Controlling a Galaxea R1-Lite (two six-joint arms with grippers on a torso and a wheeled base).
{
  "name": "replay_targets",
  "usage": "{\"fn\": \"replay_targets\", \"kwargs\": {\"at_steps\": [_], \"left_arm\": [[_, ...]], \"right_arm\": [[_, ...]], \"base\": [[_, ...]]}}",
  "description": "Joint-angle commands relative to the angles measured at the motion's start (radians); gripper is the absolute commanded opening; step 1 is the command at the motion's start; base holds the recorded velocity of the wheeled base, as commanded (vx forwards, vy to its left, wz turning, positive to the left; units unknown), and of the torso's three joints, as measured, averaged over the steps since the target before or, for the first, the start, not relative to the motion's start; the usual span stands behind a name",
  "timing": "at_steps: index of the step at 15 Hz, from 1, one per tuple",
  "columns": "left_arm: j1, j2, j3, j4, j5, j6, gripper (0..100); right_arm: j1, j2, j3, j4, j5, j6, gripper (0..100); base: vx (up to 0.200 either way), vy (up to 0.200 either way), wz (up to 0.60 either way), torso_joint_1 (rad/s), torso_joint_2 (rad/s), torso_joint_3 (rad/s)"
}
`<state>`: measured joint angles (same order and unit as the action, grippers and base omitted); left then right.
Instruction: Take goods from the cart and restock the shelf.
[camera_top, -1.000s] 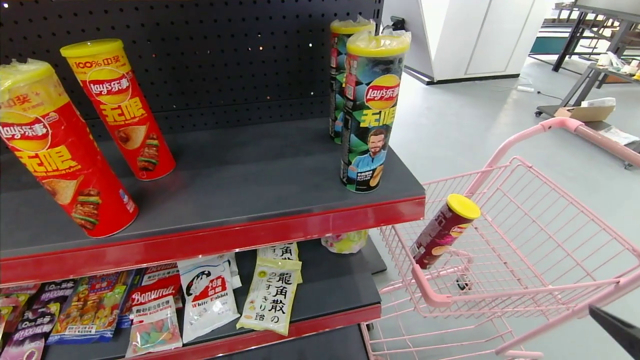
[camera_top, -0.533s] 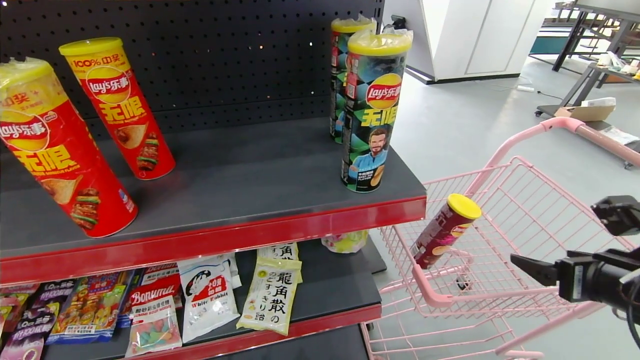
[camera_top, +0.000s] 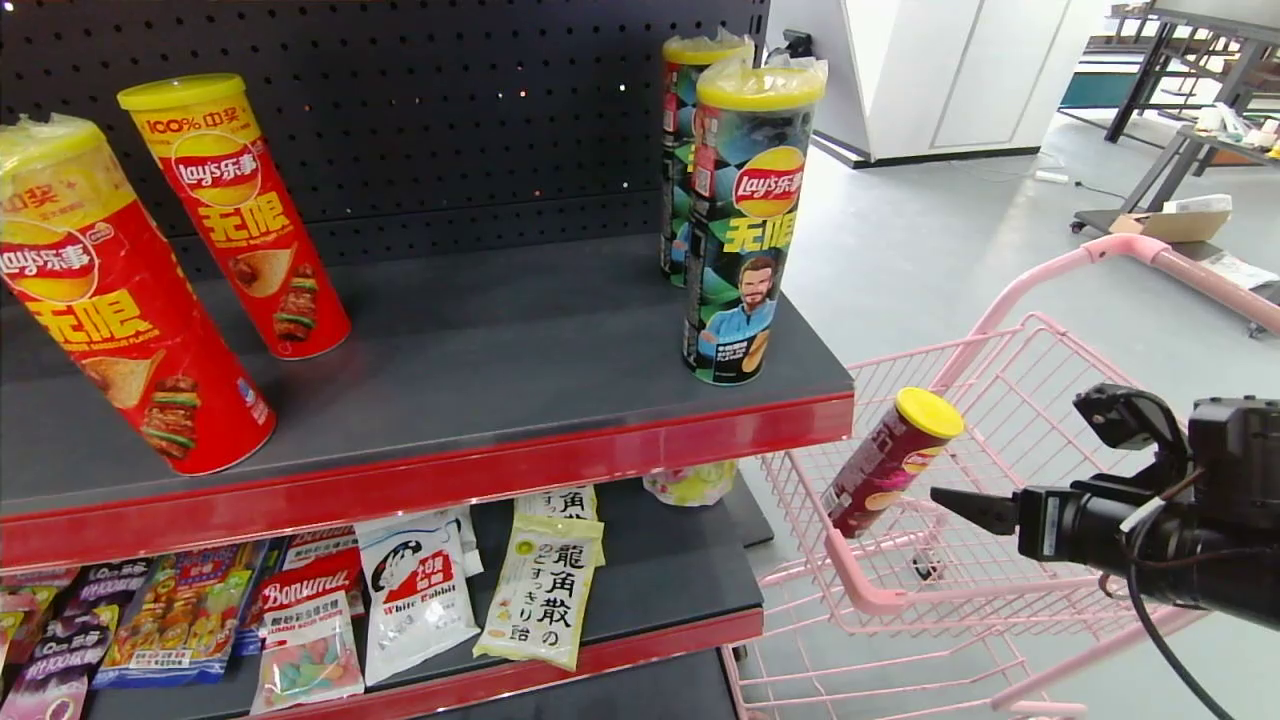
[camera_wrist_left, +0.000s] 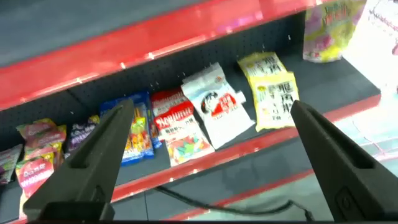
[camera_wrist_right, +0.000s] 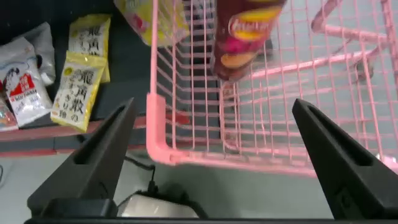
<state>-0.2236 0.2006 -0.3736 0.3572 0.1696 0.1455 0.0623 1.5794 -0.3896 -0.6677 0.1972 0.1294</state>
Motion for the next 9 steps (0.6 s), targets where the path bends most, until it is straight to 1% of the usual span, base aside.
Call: {"fn": "replay_targets", "kwargs": {"at_steps": [1, 3, 9], "left_arm": [[0.000, 0.010, 0.012, -0.001, -0.001, 0.000, 100], [0.000, 0.010, 0.010, -0.001, 0.001, 0.000, 100], [0.001, 0.025, 0.010, -0.001, 0.001, 0.000, 100]], "right_arm": [[0.004, 0.248, -0.026, -0.221, 0.011, -0.001, 100], [0.007, 0.303, -0.064, -0.230, 0.050, -0.001, 100], [-0.001, 0.441, -0.218, -0.231, 0.051, -0.005, 100]], "base": [[0.000, 0.000, 0.00, 0.000, 0.00, 0.000], [0.000, 0.000, 0.00, 0.000, 0.00, 0.000], [0.000, 0.000, 0.00, 0.000, 0.00, 0.000]]}}
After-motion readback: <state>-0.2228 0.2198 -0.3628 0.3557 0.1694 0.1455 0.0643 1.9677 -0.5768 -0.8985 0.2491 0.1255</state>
